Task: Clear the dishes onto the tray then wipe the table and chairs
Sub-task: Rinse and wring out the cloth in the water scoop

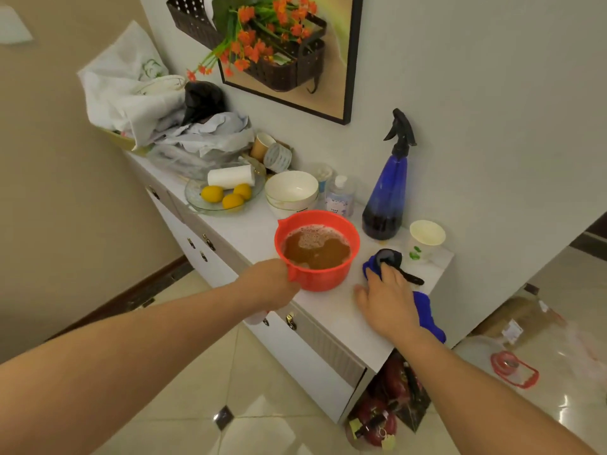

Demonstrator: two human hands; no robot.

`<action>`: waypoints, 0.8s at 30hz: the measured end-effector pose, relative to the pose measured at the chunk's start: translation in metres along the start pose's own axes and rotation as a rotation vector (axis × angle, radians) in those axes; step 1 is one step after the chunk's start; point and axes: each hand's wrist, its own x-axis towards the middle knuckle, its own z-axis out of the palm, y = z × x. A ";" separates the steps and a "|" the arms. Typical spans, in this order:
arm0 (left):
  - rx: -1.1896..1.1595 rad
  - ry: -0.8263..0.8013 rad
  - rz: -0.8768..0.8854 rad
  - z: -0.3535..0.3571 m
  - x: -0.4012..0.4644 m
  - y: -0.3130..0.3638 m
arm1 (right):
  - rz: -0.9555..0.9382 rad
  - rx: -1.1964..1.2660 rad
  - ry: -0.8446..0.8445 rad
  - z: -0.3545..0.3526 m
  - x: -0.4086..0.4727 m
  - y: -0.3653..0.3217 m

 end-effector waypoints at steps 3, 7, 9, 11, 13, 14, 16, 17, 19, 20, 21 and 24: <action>-0.078 0.015 -0.067 -0.007 0.003 -0.007 | -0.138 0.075 -0.086 0.001 0.004 -0.016; -0.187 0.043 -0.103 -0.017 0.008 -0.007 | -0.373 0.076 -0.105 0.006 -0.011 -0.042; -0.218 0.064 -0.100 -0.021 0.009 -0.004 | -0.459 0.078 -0.132 0.005 -0.021 -0.051; -0.254 0.061 -0.105 -0.025 0.011 -0.003 | -0.493 0.088 -0.172 0.000 -0.022 -0.047; -0.274 0.054 -0.111 -0.029 0.011 -0.003 | -0.470 0.023 -0.156 -0.003 -0.009 -0.028; -0.272 0.050 -0.110 -0.031 0.011 -0.003 | -0.420 -0.026 -0.133 -0.004 0.000 -0.015; -0.250 0.056 -0.103 -0.033 0.008 -0.002 | -0.262 -0.082 -0.103 -0.007 0.025 0.009; -0.244 0.055 -0.099 -0.034 0.007 -0.003 | -0.183 -0.074 -0.108 -0.010 0.036 0.016; -0.239 0.041 -0.090 -0.033 0.004 -0.005 | -0.093 -0.040 -0.146 -0.013 0.054 0.018; -0.234 0.033 -0.087 -0.032 0.003 -0.005 | -0.078 -0.034 -0.165 -0.012 0.058 0.015; -0.223 0.037 -0.093 -0.034 0.003 -0.006 | -0.091 -0.024 -0.169 -0.012 0.064 0.007; -0.230 0.051 -0.110 -0.035 0.003 -0.008 | -0.247 0.034 -0.160 -0.012 0.066 -0.023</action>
